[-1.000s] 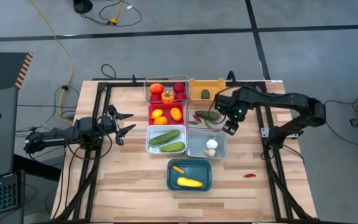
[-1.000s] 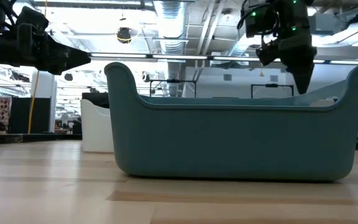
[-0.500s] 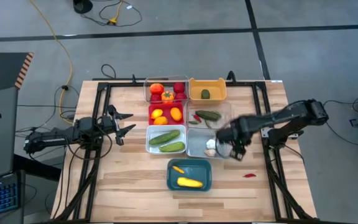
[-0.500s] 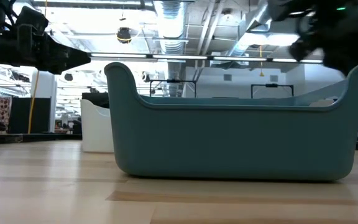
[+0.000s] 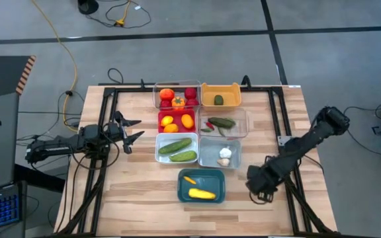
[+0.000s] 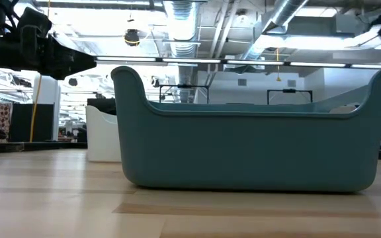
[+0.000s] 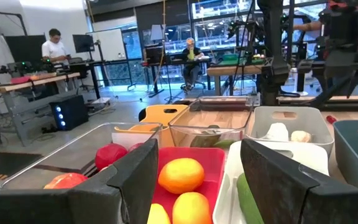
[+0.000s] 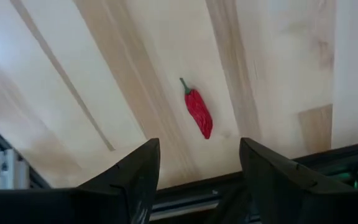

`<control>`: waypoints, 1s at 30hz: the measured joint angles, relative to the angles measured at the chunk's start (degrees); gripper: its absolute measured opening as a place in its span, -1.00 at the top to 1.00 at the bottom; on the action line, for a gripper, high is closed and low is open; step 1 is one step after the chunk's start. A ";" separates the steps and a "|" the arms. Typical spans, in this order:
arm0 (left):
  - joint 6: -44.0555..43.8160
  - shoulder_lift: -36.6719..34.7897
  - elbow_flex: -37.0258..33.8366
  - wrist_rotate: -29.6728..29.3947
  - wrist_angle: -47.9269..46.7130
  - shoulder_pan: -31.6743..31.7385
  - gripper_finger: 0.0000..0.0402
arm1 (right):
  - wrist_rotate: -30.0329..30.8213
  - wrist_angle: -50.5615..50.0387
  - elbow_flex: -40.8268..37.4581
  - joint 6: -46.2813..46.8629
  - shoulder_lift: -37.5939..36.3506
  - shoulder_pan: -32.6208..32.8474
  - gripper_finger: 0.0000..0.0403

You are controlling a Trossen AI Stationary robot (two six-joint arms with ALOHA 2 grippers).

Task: Sort produce into baskets
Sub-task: Put the red chili pepper into the bottom transparent bin

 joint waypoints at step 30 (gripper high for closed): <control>-0.15 0.00 0.00 -0.15 0.02 0.00 -0.08 | 5.71 20.52 -15.61 3.98 0.00 6.28 -0.23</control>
